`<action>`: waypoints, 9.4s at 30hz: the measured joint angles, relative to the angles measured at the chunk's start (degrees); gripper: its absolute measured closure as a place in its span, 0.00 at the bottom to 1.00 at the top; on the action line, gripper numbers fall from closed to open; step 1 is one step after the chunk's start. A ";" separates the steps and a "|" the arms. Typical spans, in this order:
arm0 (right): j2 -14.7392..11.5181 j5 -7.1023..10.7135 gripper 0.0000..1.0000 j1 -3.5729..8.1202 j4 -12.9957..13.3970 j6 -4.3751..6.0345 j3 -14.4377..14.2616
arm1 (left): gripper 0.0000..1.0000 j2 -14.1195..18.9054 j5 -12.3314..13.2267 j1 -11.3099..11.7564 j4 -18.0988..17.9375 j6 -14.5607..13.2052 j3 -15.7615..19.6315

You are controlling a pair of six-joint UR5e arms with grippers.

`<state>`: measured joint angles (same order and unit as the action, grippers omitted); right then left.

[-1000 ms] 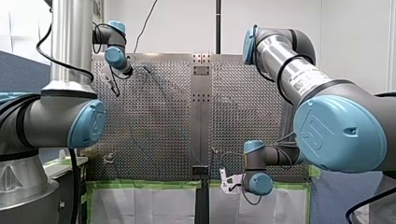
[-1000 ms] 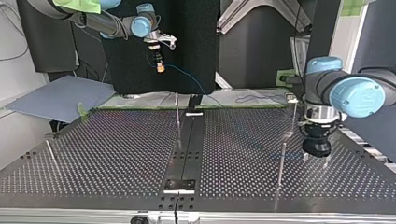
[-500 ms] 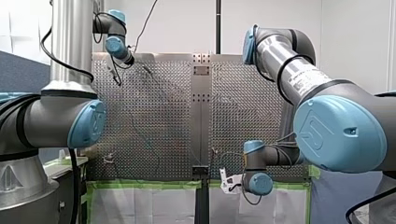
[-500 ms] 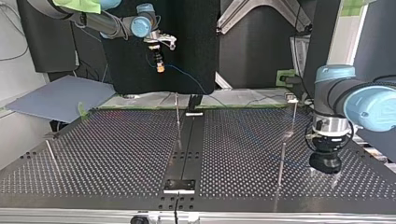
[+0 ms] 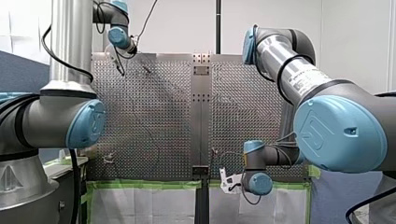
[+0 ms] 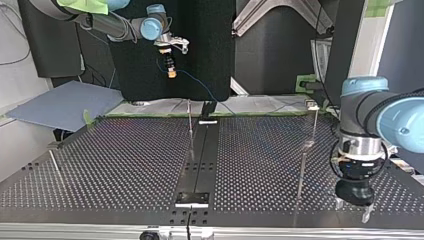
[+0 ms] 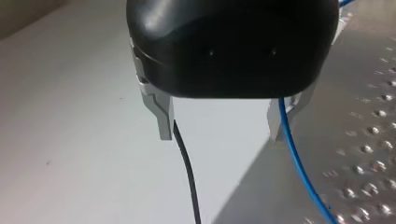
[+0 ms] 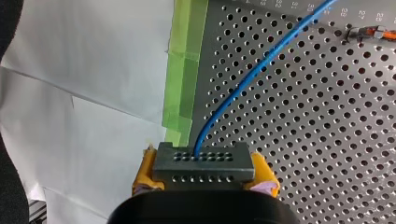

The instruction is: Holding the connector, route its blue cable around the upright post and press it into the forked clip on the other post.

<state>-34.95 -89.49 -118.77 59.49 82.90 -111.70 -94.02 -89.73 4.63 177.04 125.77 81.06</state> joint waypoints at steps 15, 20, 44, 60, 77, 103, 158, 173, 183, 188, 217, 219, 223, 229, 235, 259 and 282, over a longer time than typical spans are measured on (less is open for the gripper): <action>0.00 0.00 1.00 -0.10 -0.27 0.00 0.13 | 0.02 -4.98 -3.49 -1.62 1.93 -2.73 -3.73; 0.00 0.01 1.00 -0.13 -0.13 0.00 0.12 | 0.02 -5.38 -4.76 -1.92 2.07 -3.16 -3.73; 0.00 0.12 1.00 -0.15 -0.32 0.00 0.16 | 0.02 -7.59 -5.85 -2.89 0.40 -4.27 -0.67; 0.03 0.11 1.00 -0.31 -0.41 -0.09 0.13 | 0.02 -7.61 -4.02 -2.54 -3.23 -2.35 2.83; 0.01 0.11 1.00 -0.53 -0.88 -0.33 0.12 | 0.02 -7.60 -0.41 -1.73 -5.85 4.67 6.22; 0.00 0.09 1.00 -0.62 -1.14 -0.53 0.17 | 0.02 -7.54 7.90 0.26 -8.27 13.64 10.39; 0.00 0.01 1.00 -0.58 -0.67 -0.55 0.17 | 0.02 8.14 1.02 0.80 -0.01 4.06 16.20; 0.00 0.17 1.00 -0.28 0.17 -0.51 0.18 | 0.02 15.23 -1.92 0.43 7.08 -3.02 14.67; 0.00 0.19 1.00 -0.24 0.42 -0.44 0.17 | 0.02 16.18 2.96 -3.40 12.09 -8.02 14.47; 0.00 0.19 1.00 -0.33 0.39 -0.49 0.17 | 0.02 13.96 5.27 -5.75 14.18 -10.40 14.45; 0.01 0.27 1.00 -0.38 0.43 -0.51 0.14 | 0.02 8.99 -3.69 -11.04 18.75 -24.86 10.38; 0.01 0.27 1.00 -0.38 0.39 -0.52 0.14 | 0.02 8.95 -4.63 -11.05 18.73 -25.80 10.23; 0.01 0.28 1.00 -0.38 0.41 -0.53 0.13 | 0.02 8.97 -6.66 -11.12 18.62 -27.61 10.09; 0.02 0.28 1.00 -0.37 0.38 -0.52 0.13 | 0.02 8.97 -8.87 -11.16 18.66 -28.29 10.07; 0.00 0.27 1.00 -0.38 0.42 -0.53 0.13 | 0.02 9.00 -10.83 -11.30 19.22 -28.34 10.06; 0.00 0.28 1.00 -0.37 0.40 -0.54 0.13 | 0.02 9.01 -14.08 -11.41 20.11 -28.30 10.13; 0.00 0.27 1.00 -0.52 0.76 -0.41 0.17 | 0.02 8.18 -11.79 -17.01 12.43 -36.69 10.11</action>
<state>-34.95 -89.22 -119.29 60.25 82.49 -111.53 -85.84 -101.52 -12.38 189.48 89.08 91.17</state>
